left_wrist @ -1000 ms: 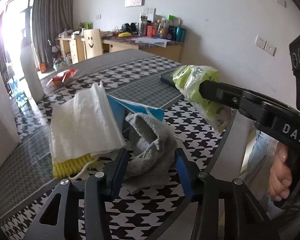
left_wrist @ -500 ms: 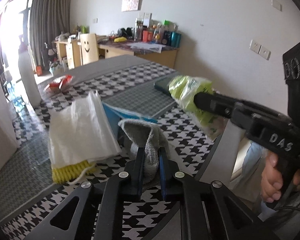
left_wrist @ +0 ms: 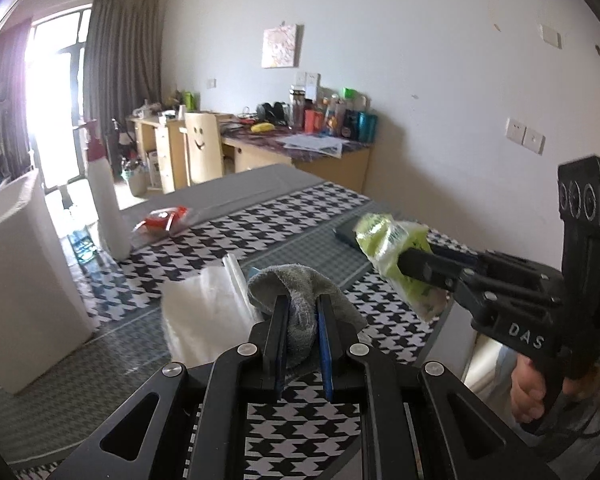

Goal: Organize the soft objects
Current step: 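Carry the grey cloth and green packet over to the white foam box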

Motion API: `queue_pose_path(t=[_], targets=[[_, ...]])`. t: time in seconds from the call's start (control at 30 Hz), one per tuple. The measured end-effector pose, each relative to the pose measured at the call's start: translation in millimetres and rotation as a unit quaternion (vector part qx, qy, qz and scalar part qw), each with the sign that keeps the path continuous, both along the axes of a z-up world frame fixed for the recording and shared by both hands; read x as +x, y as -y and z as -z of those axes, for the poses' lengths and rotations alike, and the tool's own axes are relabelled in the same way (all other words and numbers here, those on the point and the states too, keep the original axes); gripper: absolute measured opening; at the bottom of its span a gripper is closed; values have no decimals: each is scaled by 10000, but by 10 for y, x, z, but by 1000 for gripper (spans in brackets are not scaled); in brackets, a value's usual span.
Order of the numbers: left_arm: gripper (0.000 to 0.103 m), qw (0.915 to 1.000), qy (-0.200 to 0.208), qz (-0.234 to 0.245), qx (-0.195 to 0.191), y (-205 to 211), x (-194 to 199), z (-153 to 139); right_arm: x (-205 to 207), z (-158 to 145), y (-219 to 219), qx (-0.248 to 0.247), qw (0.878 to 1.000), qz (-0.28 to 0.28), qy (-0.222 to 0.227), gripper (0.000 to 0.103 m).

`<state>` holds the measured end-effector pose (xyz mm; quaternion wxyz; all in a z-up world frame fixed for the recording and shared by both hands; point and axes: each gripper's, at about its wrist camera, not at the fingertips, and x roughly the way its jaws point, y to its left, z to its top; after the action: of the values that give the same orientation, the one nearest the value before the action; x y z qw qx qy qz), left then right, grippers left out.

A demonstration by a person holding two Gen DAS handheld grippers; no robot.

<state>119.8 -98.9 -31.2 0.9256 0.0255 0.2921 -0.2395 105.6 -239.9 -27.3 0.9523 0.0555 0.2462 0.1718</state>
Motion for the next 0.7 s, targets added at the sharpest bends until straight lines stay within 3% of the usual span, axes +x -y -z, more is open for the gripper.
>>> queue_pose_path(t=[0.7], targets=[[14, 9980, 538, -236, -221, -216, -55, -493, -126, -204, -165, -49, 9992, -121, 385, 22]])
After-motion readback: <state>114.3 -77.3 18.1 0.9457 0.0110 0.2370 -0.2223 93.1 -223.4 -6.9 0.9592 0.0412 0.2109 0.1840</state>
